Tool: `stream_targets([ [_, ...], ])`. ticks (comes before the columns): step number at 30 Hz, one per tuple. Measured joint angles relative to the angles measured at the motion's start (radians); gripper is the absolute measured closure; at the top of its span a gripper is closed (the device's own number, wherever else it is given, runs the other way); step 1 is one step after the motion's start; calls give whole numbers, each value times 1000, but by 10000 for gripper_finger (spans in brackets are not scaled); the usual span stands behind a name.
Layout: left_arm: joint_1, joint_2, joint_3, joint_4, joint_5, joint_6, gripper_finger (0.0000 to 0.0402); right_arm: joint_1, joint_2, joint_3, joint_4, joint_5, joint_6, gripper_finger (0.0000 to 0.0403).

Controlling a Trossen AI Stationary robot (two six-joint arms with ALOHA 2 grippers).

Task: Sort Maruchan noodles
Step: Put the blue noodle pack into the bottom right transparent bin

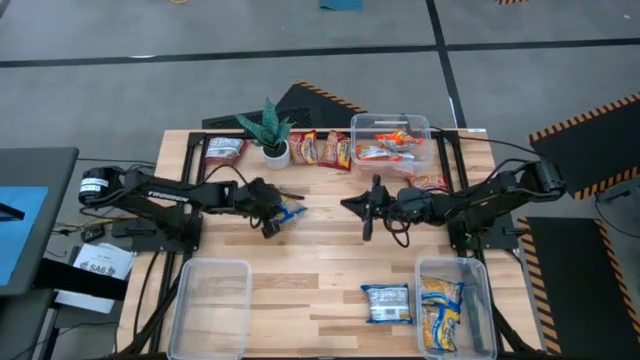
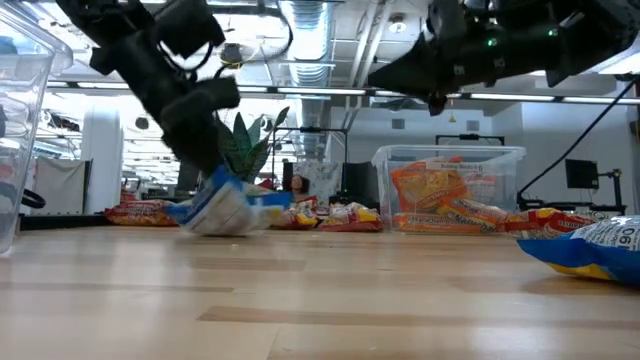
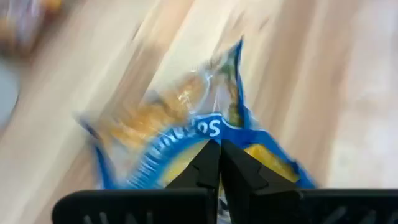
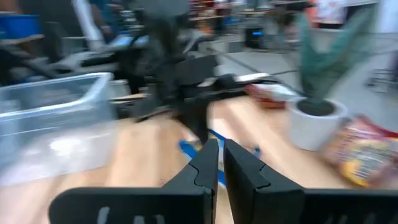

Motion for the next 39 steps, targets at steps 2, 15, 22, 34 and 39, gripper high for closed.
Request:
stream_targets([
  [2,-23,0,0,68,-4,34,401,1,0,9,-1,-62,0,353],
  [15,-123,-29,4,270,-107,179,401,42,208,149,-37,-124,69,272],
  [22,-140,-234,-12,266,-45,196,401,18,425,370,-226,-171,1,175],
  [34,-140,-581,-213,384,39,177,401,-2,651,716,-549,-165,-142,148],
  [39,-148,-643,-223,309,30,142,401,4,676,774,-604,-164,-177,148],
])
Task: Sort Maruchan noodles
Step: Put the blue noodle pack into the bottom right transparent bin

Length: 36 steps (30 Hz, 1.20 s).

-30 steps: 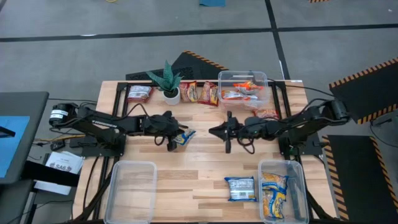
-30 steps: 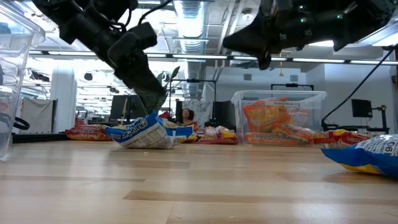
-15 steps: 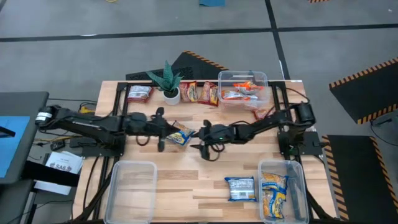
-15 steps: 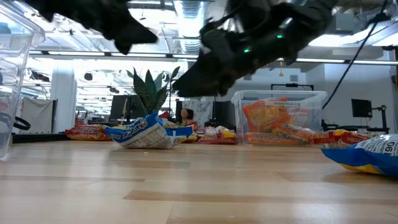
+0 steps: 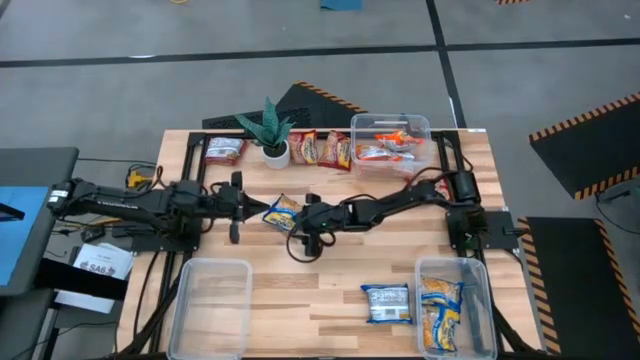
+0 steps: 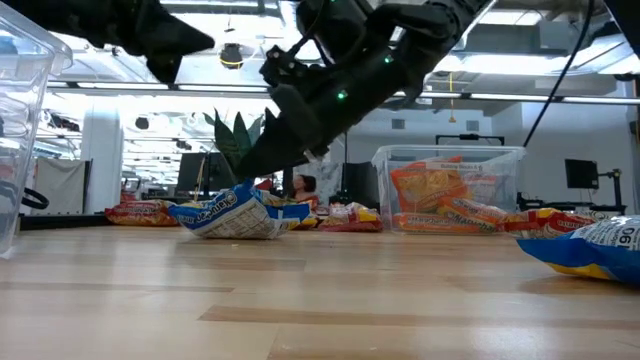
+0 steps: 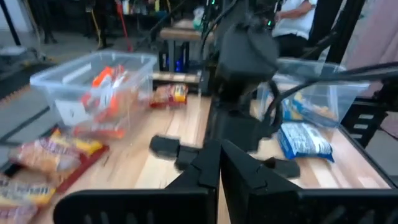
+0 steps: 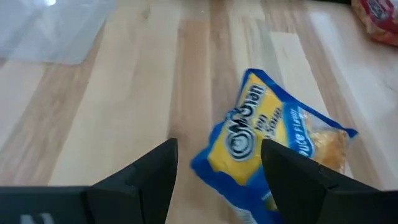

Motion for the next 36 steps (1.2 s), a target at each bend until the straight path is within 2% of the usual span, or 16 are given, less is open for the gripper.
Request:
stream_targets([
  [6,-9,-5,-1,-44,-39,-16,401,10,-1,1,-24,12,-40,148],
  [13,-9,-4,-1,-30,-47,-10,401,14,36,-3,-37,125,-76,148],
  [20,-9,-4,-1,-29,-49,4,401,14,98,14,-14,138,-122,148],
  [23,-9,-4,-1,-26,-67,17,401,14,97,31,-7,180,-122,155],
  [25,-9,-4,-1,-26,-72,13,401,16,97,35,-9,204,-122,174],
  [27,-10,-4,-1,-28,-72,2,401,20,97,36,-13,220,-115,210],
  [32,-11,-4,-1,-36,-73,1,401,21,97,37,-25,222,-116,368],
  [33,-11,-4,-1,-36,-73,5,401,19,97,37,-31,222,-116,383],
  [36,-11,-5,-1,-34,-74,11,401,14,81,36,-69,243,-108,386],
])
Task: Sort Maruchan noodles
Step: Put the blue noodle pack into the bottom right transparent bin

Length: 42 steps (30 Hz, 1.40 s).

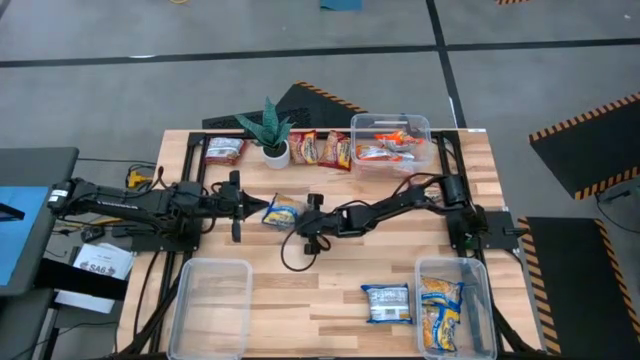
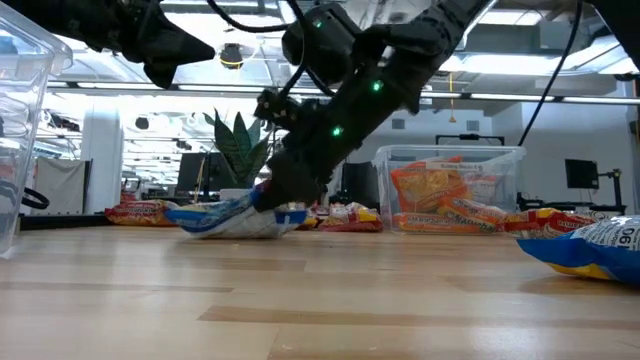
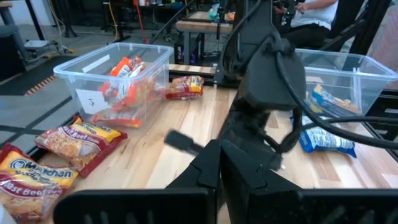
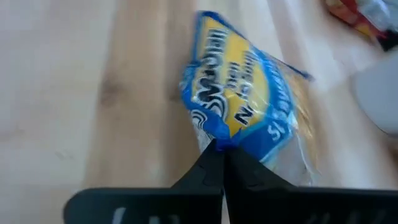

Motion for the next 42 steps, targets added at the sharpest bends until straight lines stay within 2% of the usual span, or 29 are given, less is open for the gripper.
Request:
stream_targets([
  [2,0,0,0,1,0,-1,401,0,-31,1,-42,29,-3,393],
  [9,0,0,0,-14,0,-3,401,51,-237,0,-381,129,2,396],
  [16,0,0,0,-10,-14,-4,401,128,-504,0,-683,129,133,396],
  [23,0,0,0,-31,-18,1,401,264,-725,0,-849,129,253,396],
  [31,0,0,0,-17,-72,44,401,442,-937,0,-988,123,539,396],
  [42,1,0,0,-15,-135,58,401,684,-1074,1,-1053,-15,1052,392],
])
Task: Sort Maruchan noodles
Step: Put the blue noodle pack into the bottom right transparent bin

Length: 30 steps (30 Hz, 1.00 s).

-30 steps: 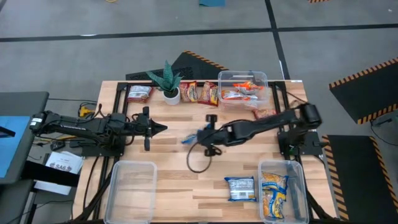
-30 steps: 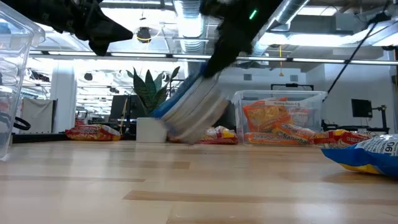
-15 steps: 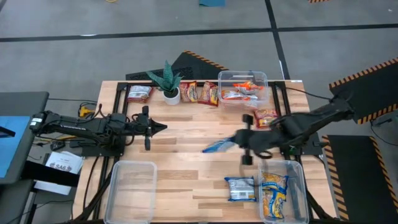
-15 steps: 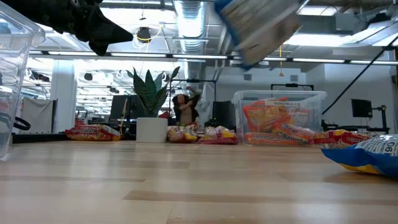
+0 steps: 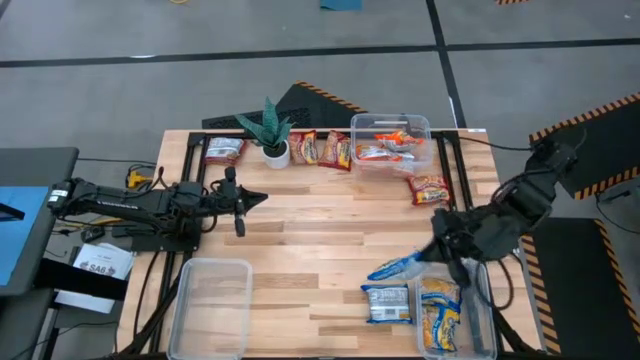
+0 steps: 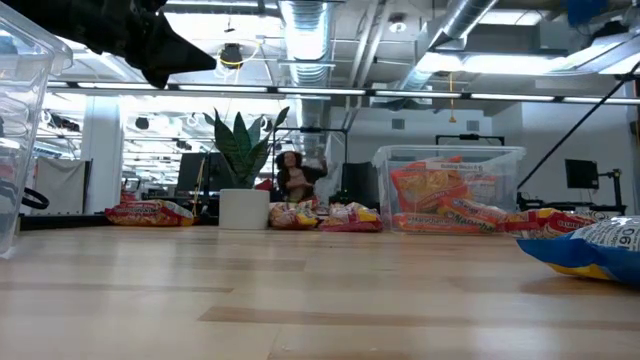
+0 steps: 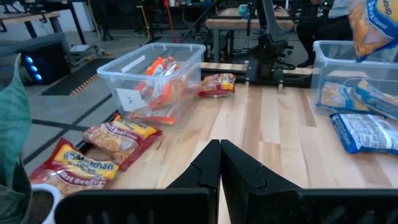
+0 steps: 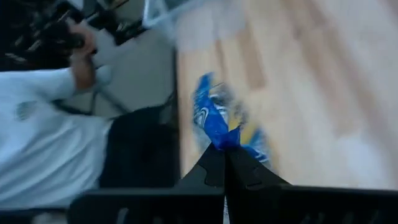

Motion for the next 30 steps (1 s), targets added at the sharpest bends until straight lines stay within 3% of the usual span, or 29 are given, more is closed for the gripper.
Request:
stream_targets([
  [9,0,0,0,-2,-1,27,401,123,18,0,-111,-168,523,392],
  [17,0,0,0,17,7,27,401,226,23,0,-136,-205,811,392],
  [23,0,0,0,14,13,34,401,304,23,0,-269,-324,1129,391],
  [30,0,0,0,14,13,27,401,308,24,-10,-352,-289,1162,391],
])
